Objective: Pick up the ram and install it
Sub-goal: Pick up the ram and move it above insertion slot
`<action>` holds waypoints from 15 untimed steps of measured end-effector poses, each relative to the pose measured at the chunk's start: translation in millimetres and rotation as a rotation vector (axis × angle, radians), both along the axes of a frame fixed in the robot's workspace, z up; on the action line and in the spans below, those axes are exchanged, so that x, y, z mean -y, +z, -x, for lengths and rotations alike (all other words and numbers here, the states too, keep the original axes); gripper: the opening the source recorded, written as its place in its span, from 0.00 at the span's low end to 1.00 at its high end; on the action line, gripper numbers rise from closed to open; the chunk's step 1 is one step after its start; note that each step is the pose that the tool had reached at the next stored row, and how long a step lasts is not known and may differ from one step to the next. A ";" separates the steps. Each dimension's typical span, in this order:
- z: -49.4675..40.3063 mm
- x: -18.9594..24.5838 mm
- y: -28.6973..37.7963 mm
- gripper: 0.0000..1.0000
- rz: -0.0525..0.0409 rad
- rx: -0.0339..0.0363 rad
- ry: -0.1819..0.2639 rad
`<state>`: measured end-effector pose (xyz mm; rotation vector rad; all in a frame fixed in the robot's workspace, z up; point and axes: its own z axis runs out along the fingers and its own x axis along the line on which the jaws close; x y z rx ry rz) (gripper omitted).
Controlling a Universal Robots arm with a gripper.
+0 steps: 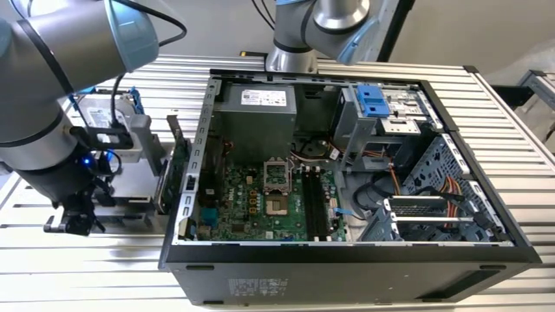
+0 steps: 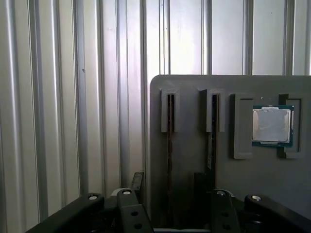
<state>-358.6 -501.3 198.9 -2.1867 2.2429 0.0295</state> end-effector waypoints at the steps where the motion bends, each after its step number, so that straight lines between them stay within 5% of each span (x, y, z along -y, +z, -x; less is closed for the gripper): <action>1: 0.0 0.5 -0.4 1.00 0.0001 -0.0001 0.000; 15: 0.0 0.4 -5.8 1.00 0.0005 -0.0001 0.000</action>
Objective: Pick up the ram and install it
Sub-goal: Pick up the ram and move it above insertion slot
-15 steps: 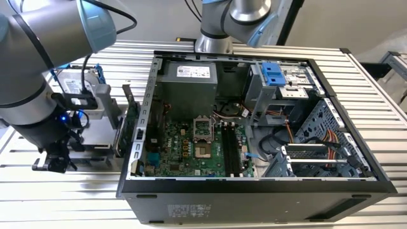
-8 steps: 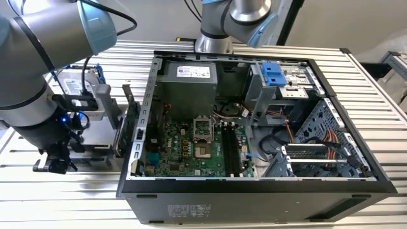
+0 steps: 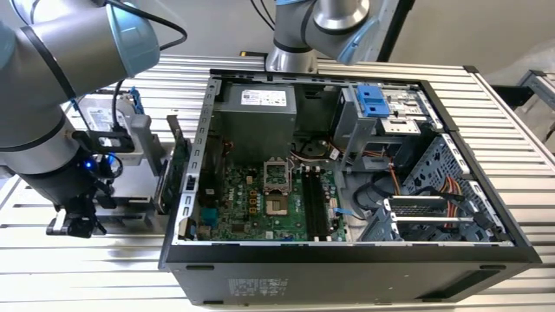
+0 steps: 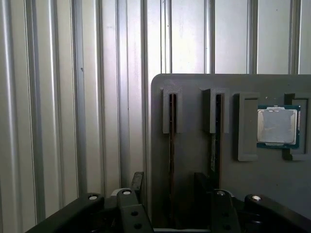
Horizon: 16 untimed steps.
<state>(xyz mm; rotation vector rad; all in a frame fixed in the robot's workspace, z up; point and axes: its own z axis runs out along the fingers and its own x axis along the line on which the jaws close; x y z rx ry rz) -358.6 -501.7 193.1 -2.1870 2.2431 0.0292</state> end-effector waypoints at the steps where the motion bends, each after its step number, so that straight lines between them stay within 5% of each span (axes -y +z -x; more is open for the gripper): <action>1: 0.0 0.0 -0.1 1.00 0.0000 0.0000 0.000; 3: 0.0 0.0 -0.2 1.00 0.0000 0.0001 0.000; 4: 0.0 0.0 -0.2 0.00 0.0000 0.0000 0.000; 16: 0.0 0.0 -0.7 0.00 0.0000 0.0001 0.000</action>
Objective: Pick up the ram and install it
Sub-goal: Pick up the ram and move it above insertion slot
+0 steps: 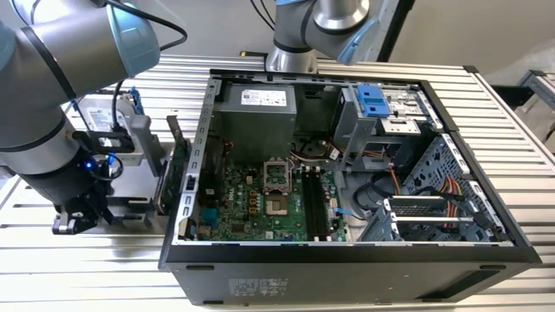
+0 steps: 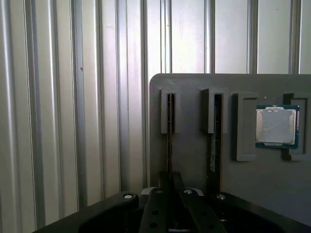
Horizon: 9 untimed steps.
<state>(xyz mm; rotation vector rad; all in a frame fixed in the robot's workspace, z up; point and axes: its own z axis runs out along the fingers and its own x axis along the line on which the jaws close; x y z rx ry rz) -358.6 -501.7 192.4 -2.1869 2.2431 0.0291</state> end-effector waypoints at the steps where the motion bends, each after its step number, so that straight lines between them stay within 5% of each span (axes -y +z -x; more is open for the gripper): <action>1: 0.0 0.0 0.0 0.00 0.0000 0.0000 0.000; 9: 0.0 0.0 -0.3 0.00 0.0000 0.0000 0.000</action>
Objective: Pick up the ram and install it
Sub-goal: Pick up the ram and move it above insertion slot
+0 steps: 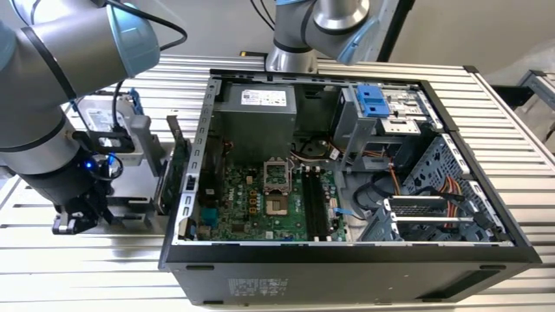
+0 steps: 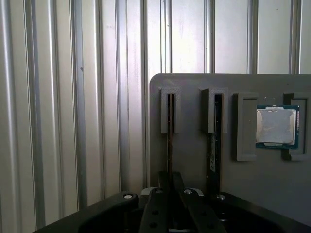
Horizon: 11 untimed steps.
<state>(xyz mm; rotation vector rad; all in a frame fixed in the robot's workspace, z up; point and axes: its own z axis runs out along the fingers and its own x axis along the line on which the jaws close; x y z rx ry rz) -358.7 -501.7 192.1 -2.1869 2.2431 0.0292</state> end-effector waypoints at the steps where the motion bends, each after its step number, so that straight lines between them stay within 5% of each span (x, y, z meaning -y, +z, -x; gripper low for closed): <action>1: 0.0 0.0 0.0 0.00 0.0000 0.0000 0.000; 11: -0.1 0.0 1.7 0.00 -0.0003 0.0007 0.000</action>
